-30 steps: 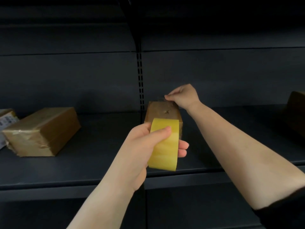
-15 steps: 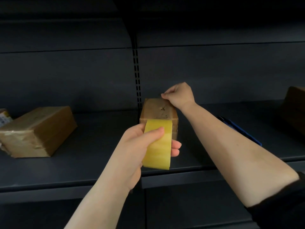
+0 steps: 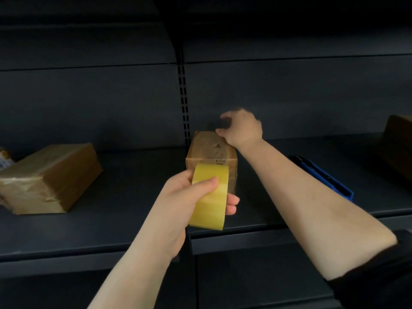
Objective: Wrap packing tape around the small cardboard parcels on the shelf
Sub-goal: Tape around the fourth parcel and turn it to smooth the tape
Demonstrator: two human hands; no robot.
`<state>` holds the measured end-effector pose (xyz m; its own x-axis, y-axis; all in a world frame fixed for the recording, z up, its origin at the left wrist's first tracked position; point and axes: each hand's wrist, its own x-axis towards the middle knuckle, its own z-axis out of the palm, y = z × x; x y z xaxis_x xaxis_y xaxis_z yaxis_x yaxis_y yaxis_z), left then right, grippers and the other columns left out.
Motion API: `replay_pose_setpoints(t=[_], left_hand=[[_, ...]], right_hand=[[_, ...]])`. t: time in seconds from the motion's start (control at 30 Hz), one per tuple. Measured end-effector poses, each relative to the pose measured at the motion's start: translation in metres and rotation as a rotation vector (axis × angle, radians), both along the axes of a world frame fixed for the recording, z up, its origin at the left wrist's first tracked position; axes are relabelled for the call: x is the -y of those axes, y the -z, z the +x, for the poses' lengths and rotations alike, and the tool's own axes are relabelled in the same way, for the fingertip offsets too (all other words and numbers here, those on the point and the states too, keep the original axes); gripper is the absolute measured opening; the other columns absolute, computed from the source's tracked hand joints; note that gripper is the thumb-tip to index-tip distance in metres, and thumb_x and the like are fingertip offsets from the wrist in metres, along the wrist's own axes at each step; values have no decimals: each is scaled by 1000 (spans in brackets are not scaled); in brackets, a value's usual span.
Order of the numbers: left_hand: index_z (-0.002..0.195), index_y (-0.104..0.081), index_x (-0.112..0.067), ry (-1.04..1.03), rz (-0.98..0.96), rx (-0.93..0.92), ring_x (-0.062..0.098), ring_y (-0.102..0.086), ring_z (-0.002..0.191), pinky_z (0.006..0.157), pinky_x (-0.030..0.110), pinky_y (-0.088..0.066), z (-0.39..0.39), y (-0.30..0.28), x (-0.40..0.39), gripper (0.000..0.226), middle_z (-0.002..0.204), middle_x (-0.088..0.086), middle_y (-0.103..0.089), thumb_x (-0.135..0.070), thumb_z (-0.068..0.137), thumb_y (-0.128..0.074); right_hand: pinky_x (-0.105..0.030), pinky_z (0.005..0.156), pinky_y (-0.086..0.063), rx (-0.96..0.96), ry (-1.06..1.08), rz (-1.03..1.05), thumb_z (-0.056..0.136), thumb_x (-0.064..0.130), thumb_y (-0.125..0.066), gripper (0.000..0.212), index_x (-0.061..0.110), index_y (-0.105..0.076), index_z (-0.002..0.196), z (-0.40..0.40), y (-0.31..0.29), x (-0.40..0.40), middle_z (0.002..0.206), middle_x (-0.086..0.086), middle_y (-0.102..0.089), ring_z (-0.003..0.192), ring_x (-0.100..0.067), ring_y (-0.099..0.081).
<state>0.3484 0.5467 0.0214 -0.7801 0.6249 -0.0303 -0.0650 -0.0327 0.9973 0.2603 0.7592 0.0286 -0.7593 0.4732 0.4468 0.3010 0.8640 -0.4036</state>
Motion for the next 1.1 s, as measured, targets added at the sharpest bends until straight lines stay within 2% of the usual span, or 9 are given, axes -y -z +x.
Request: replay_pose_setpoints(t=[0.1, 0.23, 0.3, 0.47, 0.63, 0.73, 0.87, 1.0, 1.1], left_hand=[[96, -61, -19, -15, -28, -36, 23, -72, 67, 77, 42, -56, -4, 2, -1, 10, 75, 13, -75, -17, 89, -54], [95, -62, -19, -16, -18, -16, 25, -72, 67, 80, 47, -55, -7, 2, 1, 10, 76, 14, -75, -18, 88, -55], [95, -62, -19, -4, -22, -17, 25, -71, 65, 78, 47, -56, -7, 2, 3, 10, 76, 14, -75, -18, 89, -54], [93, -63, -17, 6, -34, -28, 20, -70, 57, 57, 30, -58, -12, -1, 12, 11, 68, 13, -74, -13, 88, -55], [98, -60, -21, 41, -75, -58, 23, -71, 64, 71, 39, -58, -15, 0, 14, 13, 73, 14, -74, -14, 88, -55], [97, -61, -21, 40, -79, -46, 24, -71, 64, 69, 38, -58, -16, 1, 16, 13, 74, 15, -74, -14, 88, -55], [89, -63, -19, 5, -70, 0, 16, -70, 56, 51, 24, -56, -19, 0, 20, 9, 67, 8, -74, -14, 86, -56], [88, -63, -21, 25, -100, -37, 16, -70, 55, 50, 24, -56, -26, 0, 23, 10, 67, 8, -74, -19, 78, -61], [93, -63, -18, 45, -100, -46, 21, -69, 53, 52, 29, -58, -34, -4, 33, 30, 67, 16, -73, -25, 64, -62]], right_hand=[[-43, 106, -23, 16, -70, 399, 86, 33, -62, 38, 25, -59, 124, 10, -18, 6, 136, 0, -50, 130, -22, -37], [-24, 112, -22, 85, -721, 96, 89, 28, -60, 34, 19, -61, 122, 37, -23, 18, 134, 0, -55, 132, -9, -40], [-16, 110, -20, 219, -859, 20, 90, 28, -58, 34, 18, -60, 122, 49, -10, 21, 133, 2, -55, 130, -4, -40], [-25, 115, -6, 270, -700, -90, 98, 37, -36, 44, 23, -42, 139, 42, 12, -8, 149, 7, -34, 139, -4, -24], [-18, 106, -9, 318, -555, -281, 95, 47, -40, 53, 26, -35, 144, 29, 9, -20, 153, 11, -26, 140, -8, -21], [-30, 114, -4, 241, -477, -63, 97, 48, -32, 49, 24, -44, 139, 33, 12, -18, 149, 5, -36, 140, -11, -26], [-38, 112, -20, -221, -622, 229, 85, 62, -41, 61, 14, -70, 109, 65, 20, -2, 114, -5, -68, 114, -16, -58], [-43, 110, -34, -46, -715, 306, 76, 61, -56, 73, 15, -52, 133, 68, 39, 9, 138, -6, -51, 131, -19, -44], [-47, 107, -37, -112, -718, 261, 83, 55, -52, 66, 13, -50, 133, 63, 47, 8, 137, -9, -52, 131, -22, -44]])
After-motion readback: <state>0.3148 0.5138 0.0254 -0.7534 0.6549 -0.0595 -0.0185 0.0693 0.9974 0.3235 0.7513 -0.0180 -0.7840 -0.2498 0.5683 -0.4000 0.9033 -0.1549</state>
